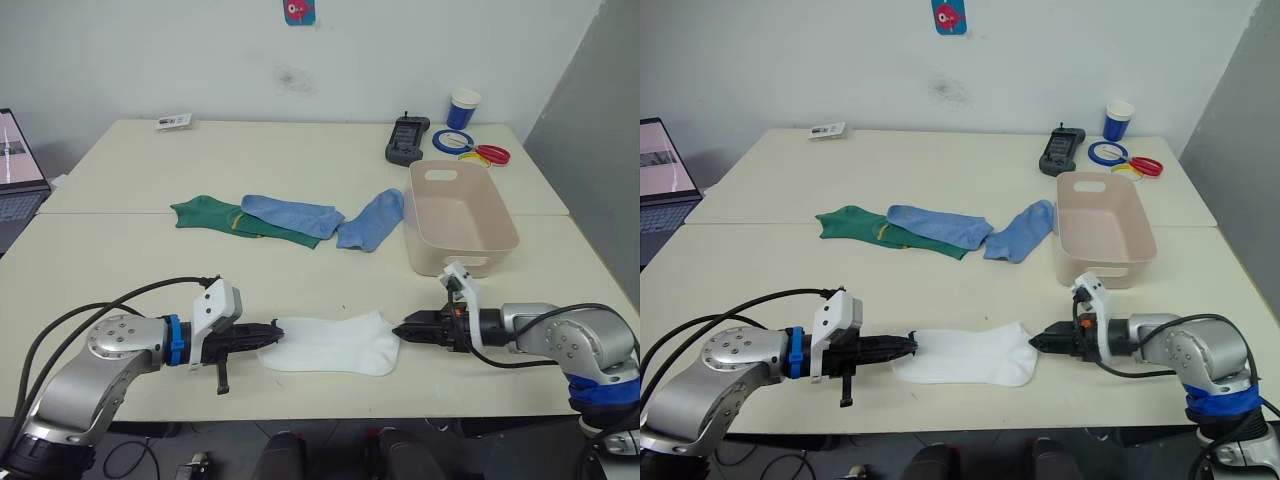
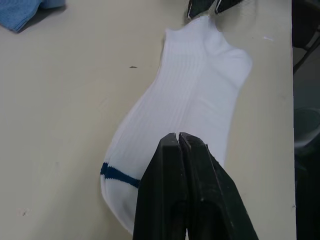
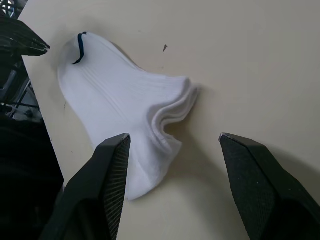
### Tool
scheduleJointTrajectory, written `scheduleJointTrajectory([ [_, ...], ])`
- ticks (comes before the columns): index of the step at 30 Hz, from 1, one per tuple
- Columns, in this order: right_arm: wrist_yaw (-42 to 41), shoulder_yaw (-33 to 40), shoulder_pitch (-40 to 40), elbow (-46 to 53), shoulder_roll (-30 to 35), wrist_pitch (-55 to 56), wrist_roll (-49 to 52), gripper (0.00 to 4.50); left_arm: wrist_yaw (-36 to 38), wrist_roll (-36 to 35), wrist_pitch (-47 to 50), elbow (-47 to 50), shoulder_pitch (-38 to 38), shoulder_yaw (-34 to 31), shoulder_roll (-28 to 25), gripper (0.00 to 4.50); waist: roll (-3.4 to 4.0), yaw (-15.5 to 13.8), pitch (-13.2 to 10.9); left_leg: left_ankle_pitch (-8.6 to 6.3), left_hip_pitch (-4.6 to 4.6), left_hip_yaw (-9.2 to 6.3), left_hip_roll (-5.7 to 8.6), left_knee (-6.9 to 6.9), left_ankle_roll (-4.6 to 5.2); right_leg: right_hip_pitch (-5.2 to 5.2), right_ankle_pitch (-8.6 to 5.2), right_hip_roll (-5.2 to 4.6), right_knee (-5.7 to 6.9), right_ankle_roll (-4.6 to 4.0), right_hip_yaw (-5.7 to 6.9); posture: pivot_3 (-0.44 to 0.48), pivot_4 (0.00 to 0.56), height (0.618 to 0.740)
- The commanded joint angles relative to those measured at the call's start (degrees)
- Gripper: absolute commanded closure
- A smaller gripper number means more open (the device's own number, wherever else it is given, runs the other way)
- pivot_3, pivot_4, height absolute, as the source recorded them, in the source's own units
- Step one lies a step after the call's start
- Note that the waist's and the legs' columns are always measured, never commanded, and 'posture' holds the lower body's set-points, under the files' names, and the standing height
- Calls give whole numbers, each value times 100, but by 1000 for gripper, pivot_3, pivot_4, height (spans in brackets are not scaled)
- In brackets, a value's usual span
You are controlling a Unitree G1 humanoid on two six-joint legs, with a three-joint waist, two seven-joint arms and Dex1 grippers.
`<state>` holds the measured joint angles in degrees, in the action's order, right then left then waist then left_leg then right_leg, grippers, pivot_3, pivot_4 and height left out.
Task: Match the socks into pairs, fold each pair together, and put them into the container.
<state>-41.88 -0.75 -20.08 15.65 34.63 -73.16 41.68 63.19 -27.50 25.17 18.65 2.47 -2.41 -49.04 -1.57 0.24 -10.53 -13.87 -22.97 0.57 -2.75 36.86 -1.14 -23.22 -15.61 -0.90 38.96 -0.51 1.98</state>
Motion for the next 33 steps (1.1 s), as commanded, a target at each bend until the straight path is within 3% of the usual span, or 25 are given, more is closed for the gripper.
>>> scheduleJointTrajectory([
  [1, 86, -179, -7, 186, -69, -2, 23, 1461, 81, 40, -152, 12, 73, -42, -40, 4482, 0, 1, 0, 0, 0, 1, 0, 0, 0, 0, 0, 2, 0, 0, 0, 0, 150, 740],
  [8, 206, -373, -138, 145, -437, -59, 113, 1461, 261, -123, -245, 94, 57, -132, -3, 4482, 0, 9, 0, 0, 1, -1, -2, 0, 0, 0, 0, 9, 0, 0, 0, 0, 150, 740],
  [9, 250, -334, -150, 129, -497, -70, 112, 1631, 290, -119, -264, 113, 57, -125, -22, 4498, 0, 10, 0, 0, 1, -1, -3, 0, 0, 0, 0, 9, 0, 0, 0, 0, 150, 740],
  [12, 226, -294, -121, 60, -441, -58, 60, 2373, 346, -55, -341, 138, 53, -110, -78, 4500, 0, 5, 0, 0, 0, -2, -1, 0, 0, 0, 0, 10, 0, 0, 1, 0, 150, 740],
  [18, -93, -195, -39, -70, 53, 8, 96, 4460, 378, 87, -484, 50, 113, -52, -92, 4500, 0, -1, 0, 0, 0, 0, 2, 0, 0, 0, 0, 8, -2, 1, -1, 0, 150, 740],
  [25, -417, -326, -170, -302, 286, 126, 65, 4460, 422, 558, -920, -216, 455, 507, 140, 4500, 0, -5, 0, 0, 0, 4, 1, 0, 0, 0, 0, 13, -2, 1, 0, 0, 150, 740],
  [33, -501, -359, -253, -258, 315, 43, 128, 4460, 431, 1901, -1441, -1075, 866, 1594, 101, 4500, 0, 4, 0, 0, 0, 5, 0, 0, 1, 0, 0, 19, -1, 1, -1, 0, 150, 740],
])
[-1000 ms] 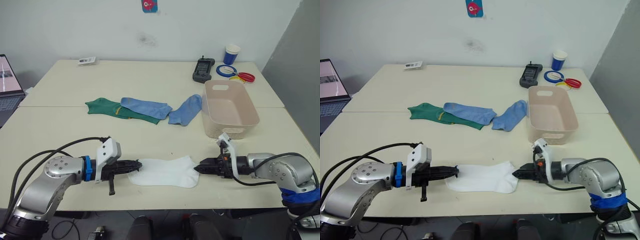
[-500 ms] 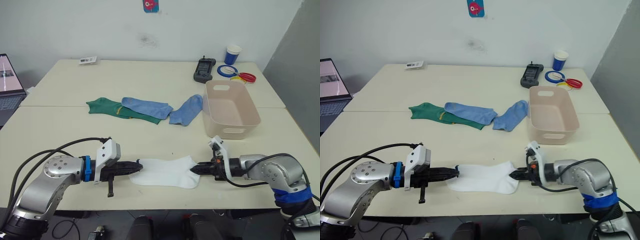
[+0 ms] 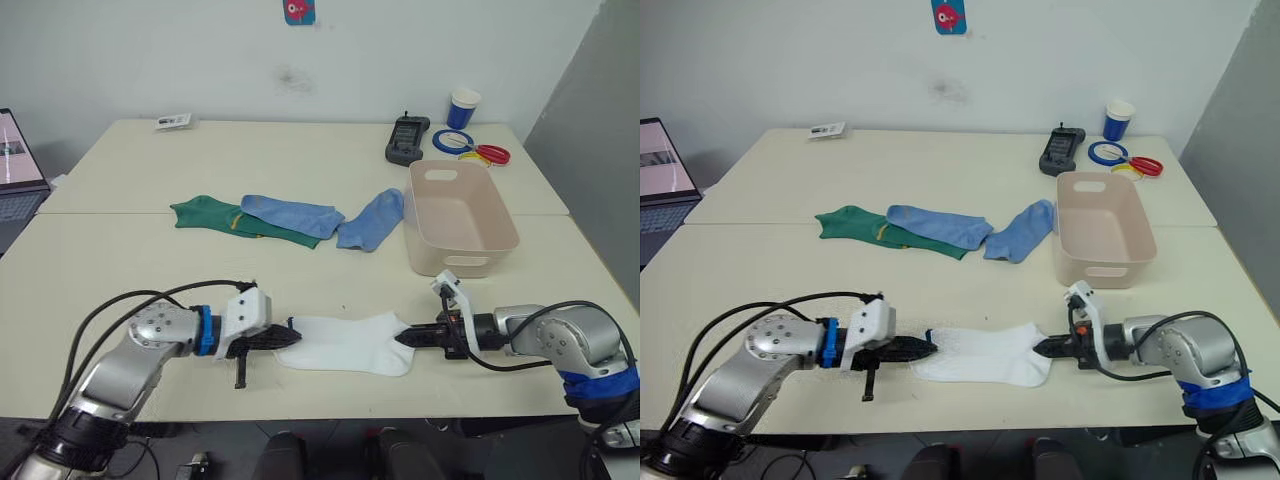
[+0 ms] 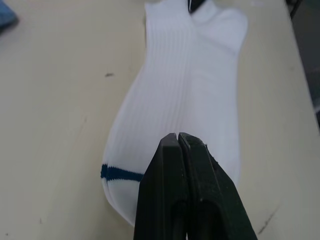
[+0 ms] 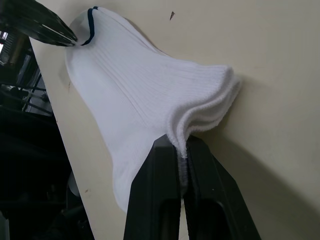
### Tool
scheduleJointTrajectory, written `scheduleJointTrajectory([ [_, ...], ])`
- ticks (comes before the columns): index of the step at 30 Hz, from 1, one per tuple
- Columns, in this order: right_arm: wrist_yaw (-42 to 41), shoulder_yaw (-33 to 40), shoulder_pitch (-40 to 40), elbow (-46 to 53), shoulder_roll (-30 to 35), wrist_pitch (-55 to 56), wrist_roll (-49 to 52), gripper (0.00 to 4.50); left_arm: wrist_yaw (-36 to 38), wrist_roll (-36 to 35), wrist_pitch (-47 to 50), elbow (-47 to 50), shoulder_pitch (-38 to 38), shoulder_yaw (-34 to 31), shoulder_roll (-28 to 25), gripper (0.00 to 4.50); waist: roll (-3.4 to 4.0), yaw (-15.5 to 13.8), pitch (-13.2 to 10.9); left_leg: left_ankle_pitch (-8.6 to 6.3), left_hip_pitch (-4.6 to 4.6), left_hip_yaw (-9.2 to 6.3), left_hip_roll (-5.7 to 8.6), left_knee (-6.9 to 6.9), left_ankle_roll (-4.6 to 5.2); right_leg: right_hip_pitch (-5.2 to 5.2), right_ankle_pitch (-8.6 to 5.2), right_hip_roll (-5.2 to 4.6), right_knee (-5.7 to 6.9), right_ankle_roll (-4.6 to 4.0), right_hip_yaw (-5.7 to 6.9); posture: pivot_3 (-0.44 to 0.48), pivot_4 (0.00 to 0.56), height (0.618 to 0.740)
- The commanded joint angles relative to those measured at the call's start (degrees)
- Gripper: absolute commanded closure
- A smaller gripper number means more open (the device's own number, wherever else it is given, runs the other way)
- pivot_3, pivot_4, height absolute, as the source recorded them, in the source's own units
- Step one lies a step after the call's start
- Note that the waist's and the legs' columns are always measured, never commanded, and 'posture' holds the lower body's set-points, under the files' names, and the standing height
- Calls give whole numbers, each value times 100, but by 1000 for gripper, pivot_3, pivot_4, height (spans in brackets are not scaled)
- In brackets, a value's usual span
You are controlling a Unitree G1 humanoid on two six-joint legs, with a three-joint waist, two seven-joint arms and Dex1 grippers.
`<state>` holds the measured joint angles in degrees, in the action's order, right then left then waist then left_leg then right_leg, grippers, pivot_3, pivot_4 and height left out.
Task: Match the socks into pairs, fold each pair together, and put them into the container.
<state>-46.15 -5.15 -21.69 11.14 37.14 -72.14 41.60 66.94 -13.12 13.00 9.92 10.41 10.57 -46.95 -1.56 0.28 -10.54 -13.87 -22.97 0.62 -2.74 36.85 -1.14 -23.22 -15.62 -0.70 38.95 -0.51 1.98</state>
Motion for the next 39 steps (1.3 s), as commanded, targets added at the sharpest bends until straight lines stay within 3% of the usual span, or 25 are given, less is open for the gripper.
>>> scheduleJointTrajectory([
  [1, -73, 92, -94, 210, 69, -80, 152, 4460, 90, 559, -310, -285, 75, 371, -118, 4500, 0, -3, 0, 0, 0, -1, 0, 0, 0, 0, 0, 0, 0, 0, 1, 0, 150, 740],
  [8, 56, 455, -254, 431, -132, -586, 584, 4460, -92, 880, -387, -687, 135, 648, 172, 4500, 28, -12, 17, 0, 3, 2, 3, 1, 0, 6, 1, -6, 0, 2, 0, 0, 150, 740],
  [17, 777, 1210, -976, 595, -1256, -1872, 1243, 4460, -93, 770, -134, -568, 116, 587, 244, 4500, 45, -8, 31, 0, 4, 1, 3, 1, 0, 7, 1, -6, 1, 3, -1, 0, 150, 740],
  [28, 997, 128, -1194, 59, -2111, -1331, 476, 4460, -210, 645, 533, -433, 260, 540, 466, 4500, 51, -16, 37, 0, 3, -1, 7, 1, 1, 8, 3, -11, 1, 6, 1, 0, 150, 740],
  [36, 1010, -177, -1423, -525, -2354, -877, 151, 4460, -246, 617, 703, -241, 148, 491, 416, 4500, 50, -13, 37, 0, 3, -2, 6, 1, 1, 7, 3, -11, 1, 5, -1, 0, 150, 740],
  [39, 816, -227, -1463, -541, -2403, -886, 301, 3665, -267, 624, 740, -218, 132, 484, 428, 4500, 50, -11, 37, 0, 4, -5, 4, 1, 1, 6, 3, -10, 2, 5, -1, 0, 150, 740],
])
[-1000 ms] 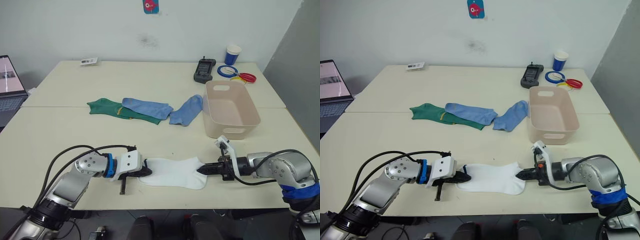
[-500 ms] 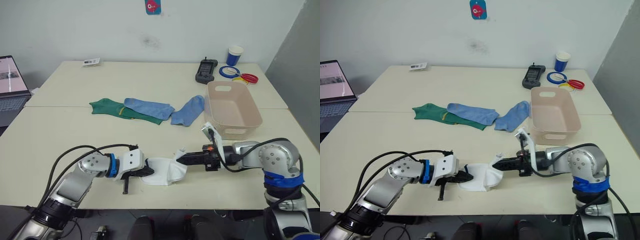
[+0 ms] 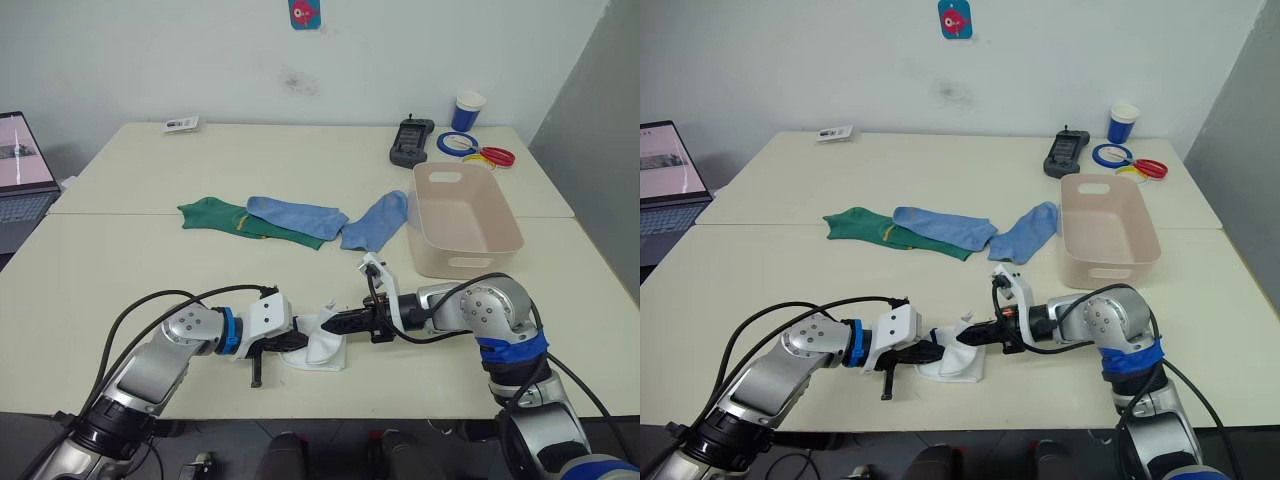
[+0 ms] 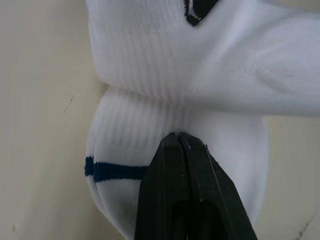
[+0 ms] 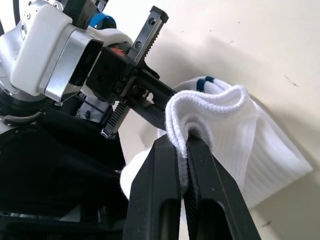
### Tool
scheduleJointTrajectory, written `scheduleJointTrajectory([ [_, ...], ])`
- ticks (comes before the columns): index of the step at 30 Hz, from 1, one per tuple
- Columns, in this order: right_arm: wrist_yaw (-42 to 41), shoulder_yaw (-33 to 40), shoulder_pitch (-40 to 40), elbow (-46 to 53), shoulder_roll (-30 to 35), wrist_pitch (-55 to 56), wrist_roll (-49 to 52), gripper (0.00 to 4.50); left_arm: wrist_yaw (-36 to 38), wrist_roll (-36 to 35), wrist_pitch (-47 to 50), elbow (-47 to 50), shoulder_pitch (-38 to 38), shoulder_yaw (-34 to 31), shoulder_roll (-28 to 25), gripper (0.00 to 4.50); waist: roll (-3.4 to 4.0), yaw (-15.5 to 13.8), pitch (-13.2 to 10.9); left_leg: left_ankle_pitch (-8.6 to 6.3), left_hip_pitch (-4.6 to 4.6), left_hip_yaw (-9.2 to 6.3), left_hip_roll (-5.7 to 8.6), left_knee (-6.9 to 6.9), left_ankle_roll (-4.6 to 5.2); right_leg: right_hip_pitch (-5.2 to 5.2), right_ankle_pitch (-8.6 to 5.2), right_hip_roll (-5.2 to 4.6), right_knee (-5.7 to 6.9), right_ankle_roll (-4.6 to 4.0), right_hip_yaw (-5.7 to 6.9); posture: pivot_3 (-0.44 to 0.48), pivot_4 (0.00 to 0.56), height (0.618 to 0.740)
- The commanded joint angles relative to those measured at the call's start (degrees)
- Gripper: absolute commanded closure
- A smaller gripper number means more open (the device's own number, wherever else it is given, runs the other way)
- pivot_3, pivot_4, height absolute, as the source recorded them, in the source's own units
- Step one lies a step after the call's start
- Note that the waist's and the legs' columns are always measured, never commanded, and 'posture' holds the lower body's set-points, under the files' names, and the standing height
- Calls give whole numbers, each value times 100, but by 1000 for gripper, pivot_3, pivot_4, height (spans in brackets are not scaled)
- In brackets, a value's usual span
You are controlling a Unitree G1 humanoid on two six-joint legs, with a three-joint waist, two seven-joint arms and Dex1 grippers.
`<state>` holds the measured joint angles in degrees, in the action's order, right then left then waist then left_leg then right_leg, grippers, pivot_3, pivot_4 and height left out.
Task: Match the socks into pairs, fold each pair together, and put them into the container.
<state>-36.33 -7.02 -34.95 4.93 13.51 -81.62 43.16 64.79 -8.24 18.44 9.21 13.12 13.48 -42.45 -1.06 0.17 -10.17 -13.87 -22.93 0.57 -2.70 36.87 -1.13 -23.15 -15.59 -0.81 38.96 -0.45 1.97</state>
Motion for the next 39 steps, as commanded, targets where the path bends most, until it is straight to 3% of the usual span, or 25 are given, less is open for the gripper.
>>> scheduleJointTrajectory([
  [1, -246, -45, -148, 124, -36, 47, 213, 3321, -49, 133, 209, -131, -148, 194, -29, 4500, 0, 0, 0, 0, 0, -1, 0, 0, 0, 0, 0, 0, 0, 0, 1, 0, 150, 740],
  [5, -434, 224, -298, 67, -63, -111, 492, 1946, -34, 131, 227, -165, -107, 195, -33, 4500, 0, 1, 0, 0, 0, -3, 0, 0, 0, 0, 0, 0, 1, 0, 0, 0, 150, 740],
  [15, -861, 627, -316, 374, 365, -173, 1022, 1946, 69, 155, 130, -367, 46, 190, -31, 4500, 0, -2, 0, 0, 0, -5, 1, 0, 0, 0, 0, 0, 1, 0, 1, 0, 150, 740],
  [20, -1560, -899, 195, 937, 1298, 2717, -880, 1946, 111, 134, 75, -406, 68, 165, -52, 4500, -2, 2, 1, -1, 0, -4, 4, 0, 1, 0, -1, -1, -4, 2, 2, 0, 150, 740],
  [27, -2112, -1582, 649, 567, 1095, 5046, -1924, 4358, 173, 135, 62, -382, 18, 120, -105, 4500, -4, 16, 2, -1, 1, 4, -1, 0, 1, -2, -1, 8, -1, 2, 3, 0, 150, 740],
  [39, -2247, -2172, 702, -1486, 439, 6554, -3185, 4470, 197, 63, 178, -154, -83, 8, -226, 4500, -5, 23, 3, 0, 8, 6, -4, 1, 1, 0, -1, 9, 2, 0, -1, 0, 150, 740],
])
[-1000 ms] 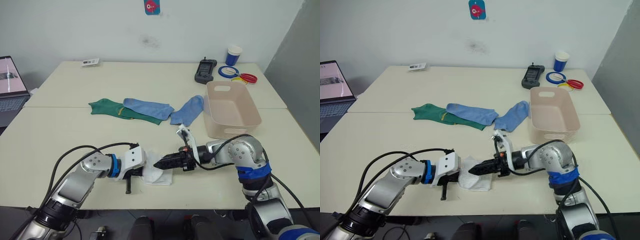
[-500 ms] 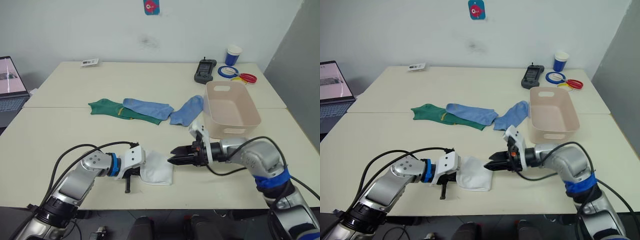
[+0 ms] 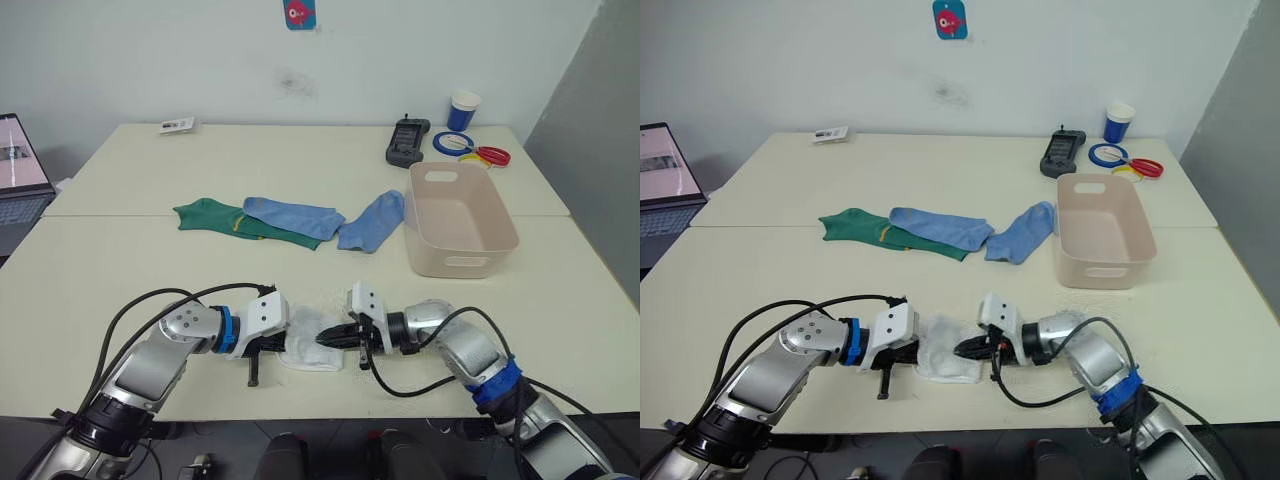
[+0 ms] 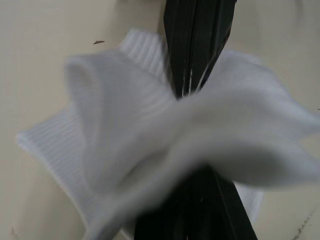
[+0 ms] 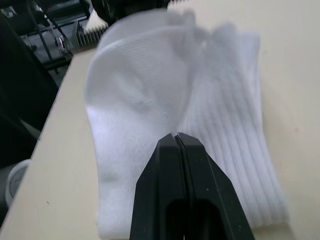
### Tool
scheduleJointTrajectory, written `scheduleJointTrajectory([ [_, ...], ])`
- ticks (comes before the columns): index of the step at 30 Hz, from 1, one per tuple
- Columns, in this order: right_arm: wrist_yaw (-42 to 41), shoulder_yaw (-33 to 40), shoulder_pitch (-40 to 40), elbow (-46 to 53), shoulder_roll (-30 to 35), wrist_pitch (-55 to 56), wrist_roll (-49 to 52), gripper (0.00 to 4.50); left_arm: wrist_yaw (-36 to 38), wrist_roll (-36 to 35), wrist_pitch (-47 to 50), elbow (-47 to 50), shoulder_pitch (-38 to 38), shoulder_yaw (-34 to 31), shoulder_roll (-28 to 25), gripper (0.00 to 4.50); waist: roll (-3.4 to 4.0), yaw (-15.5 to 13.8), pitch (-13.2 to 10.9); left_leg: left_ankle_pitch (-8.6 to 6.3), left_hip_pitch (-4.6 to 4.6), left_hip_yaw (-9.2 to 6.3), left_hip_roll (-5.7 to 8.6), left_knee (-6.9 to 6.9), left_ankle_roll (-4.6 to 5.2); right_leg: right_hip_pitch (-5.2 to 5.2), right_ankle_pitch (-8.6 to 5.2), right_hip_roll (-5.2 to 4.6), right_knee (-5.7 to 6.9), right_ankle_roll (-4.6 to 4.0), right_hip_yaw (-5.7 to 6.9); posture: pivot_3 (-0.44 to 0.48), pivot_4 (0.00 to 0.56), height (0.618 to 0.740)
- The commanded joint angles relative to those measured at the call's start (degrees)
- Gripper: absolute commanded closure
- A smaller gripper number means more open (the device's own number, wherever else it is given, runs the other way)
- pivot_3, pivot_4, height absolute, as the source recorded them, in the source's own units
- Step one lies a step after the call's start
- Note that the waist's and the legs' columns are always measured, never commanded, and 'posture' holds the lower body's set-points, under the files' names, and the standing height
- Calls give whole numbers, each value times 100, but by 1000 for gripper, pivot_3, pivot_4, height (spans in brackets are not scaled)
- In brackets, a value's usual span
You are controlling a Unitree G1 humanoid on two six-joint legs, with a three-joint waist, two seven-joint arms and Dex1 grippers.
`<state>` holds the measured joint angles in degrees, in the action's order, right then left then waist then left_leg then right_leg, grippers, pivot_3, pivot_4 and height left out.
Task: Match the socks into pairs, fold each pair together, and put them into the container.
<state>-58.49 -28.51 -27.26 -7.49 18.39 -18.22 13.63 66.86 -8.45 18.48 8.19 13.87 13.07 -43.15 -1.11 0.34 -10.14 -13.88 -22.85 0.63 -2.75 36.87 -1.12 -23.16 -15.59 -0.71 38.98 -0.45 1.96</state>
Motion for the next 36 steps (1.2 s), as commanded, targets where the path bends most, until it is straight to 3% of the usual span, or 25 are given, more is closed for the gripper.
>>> scheduleJointTrajectory([
  [1, -50, -9, -68, -274, -71, 233, -252, 4470, 32, 4, 249, 35, -187, -31, -233, 4500, -2, 14, 2, 0, 1, 0, -1, 0, 0, 0, 0, 1, 0, 0, 0, 0, 150, 740],
  [5, -128, 42, -60, -280, -105, 249, -305, 4470, 251, -484, 647, 399, -249, -416, -578, 4500, -5, 51, 1, 0, 2, -4, -13, -1, 0, -2, -1, 16, 2, -2, -2, 0, 150, 740],
  [9, -177, 115, -90, -43, -80, 94, -240, 4470, 527, -1146, 938, 538, -69, -1226, -1084, 4500, -16, 54, -7, 0, -2, -9, -17, -1, 0, -5, -2, 19, 4, -5, 4, 0, 150, 740],
  [16, -373, 276, -128, 605, -23, -564, 163, 4470, 548, -1886, 1371, 649, 495, -1625, -1044, 4500, -20, 24, -11, 0, -9, -11, -10, 1, -1, -5, -2, 12, -1, -4, 1, 0, 150, 740],
  [23, -162, 726, 63, 1402, 394, -1251, 384, 4470, -4, -1919, 1403, 1138, 270, -1110, -256, 4500, -23, -3, -13, 0, -10, -8, -9, 2, -1, -5, -2, 12, -1, -4, -1, 0, 150, 740],
  [30, 220, 1266, 499, 2429, 777, -2536, 986, 4470, -125, -501, -156, 364, -280, -419, -458, 4500, -22, 6, -13, 0, -5, -11, -14, -1, -1, -7, -2, 14, 3, -7, -1, 0, 150, 740],
  [33, 518, 1542, 549, 2613, 817, -3165, 1239, 3922, -161, -156, -734, -120, -296, -315, -412, 4500, -22, -8, -13, 0, -6, -10, -13, -1, -1, -6, -2, 15, 2, -8, 3, 0, 150, 740],
  [36, 676, 1633, 520, 2686, 850, -3672, 1452, 2855, -153, -89, -889, -374, -294, -273, -307, 4500, -23, -9, -13, 0, -7, -8, -9, -1, 0, -6, -2, 9, 0, -8, -1, 0, 150, 740],
])
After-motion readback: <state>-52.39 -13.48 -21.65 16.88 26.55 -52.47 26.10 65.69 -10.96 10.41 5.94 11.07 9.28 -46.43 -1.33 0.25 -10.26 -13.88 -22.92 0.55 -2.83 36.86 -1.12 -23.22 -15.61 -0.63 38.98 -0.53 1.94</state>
